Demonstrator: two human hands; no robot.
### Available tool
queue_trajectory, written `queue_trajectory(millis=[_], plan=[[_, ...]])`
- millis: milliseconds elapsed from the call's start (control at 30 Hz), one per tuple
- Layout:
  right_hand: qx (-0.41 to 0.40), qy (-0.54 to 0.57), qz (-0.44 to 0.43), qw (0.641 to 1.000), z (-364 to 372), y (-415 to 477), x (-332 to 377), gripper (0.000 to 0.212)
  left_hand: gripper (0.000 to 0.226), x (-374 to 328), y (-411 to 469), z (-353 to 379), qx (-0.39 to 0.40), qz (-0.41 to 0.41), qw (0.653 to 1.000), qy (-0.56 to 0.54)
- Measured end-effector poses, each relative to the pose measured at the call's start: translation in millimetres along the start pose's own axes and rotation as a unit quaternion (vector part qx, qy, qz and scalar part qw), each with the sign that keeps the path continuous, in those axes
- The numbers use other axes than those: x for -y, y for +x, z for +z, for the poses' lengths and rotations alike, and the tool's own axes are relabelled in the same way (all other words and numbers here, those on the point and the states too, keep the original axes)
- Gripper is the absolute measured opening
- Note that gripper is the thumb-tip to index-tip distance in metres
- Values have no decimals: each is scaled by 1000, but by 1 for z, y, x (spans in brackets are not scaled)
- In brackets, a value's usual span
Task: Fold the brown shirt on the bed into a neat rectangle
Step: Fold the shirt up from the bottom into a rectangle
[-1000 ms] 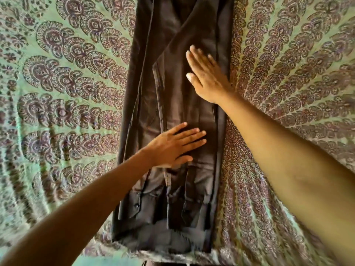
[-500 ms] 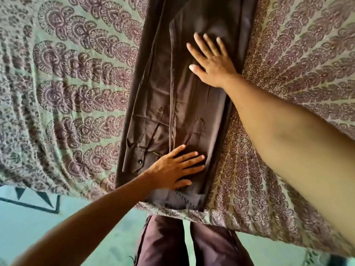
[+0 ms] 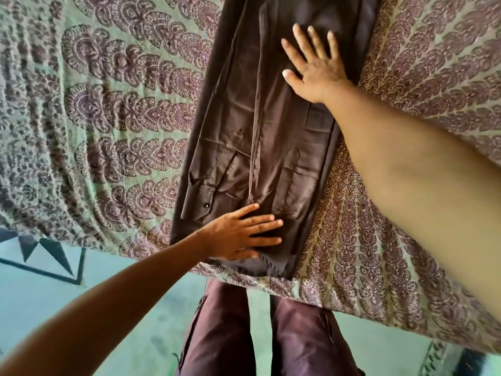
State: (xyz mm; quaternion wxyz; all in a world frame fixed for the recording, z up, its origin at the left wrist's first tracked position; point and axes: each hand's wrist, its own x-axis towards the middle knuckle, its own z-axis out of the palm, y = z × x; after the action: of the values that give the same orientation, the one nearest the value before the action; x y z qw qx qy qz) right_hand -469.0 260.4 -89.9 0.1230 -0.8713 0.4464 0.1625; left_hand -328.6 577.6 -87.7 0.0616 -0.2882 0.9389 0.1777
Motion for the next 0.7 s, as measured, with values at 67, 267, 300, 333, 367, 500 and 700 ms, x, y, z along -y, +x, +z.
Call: queue_trajectory(millis=[67, 267, 300, 333, 367, 500, 700], plan=[[-3, 27, 12, 1000, -1, -8, 6, 58, 56, -3, -3, -5, -18, -11, 1000, -6], [-81, 62, -16, 995, 31, -93, 25, 60, 54, 15, 35, -18, -14, -24, 1000, 6], [-85, 64, -8, 994, 38, -105, 26, 59, 54, 16, 40, -18, 8, 0, 1000, 14], [-89, 67, 4, 994, 44, -115, 28, 58, 54, 16, 41, -17, 24, 15, 999, 23], [-91, 69, 18, 993, 51, -125, 31, 58, 54, 15, 41, -14, 27, 23, 999, 28], [-67, 40, 64, 995, 69, -147, 39, 58, 53, -1, 26, -7, -2, 10, 1000, 7], [-122, 110, 151, 975, 46, -159, 71, 53, 48, 5, -32, -29, -54, -14, 996, -73]])
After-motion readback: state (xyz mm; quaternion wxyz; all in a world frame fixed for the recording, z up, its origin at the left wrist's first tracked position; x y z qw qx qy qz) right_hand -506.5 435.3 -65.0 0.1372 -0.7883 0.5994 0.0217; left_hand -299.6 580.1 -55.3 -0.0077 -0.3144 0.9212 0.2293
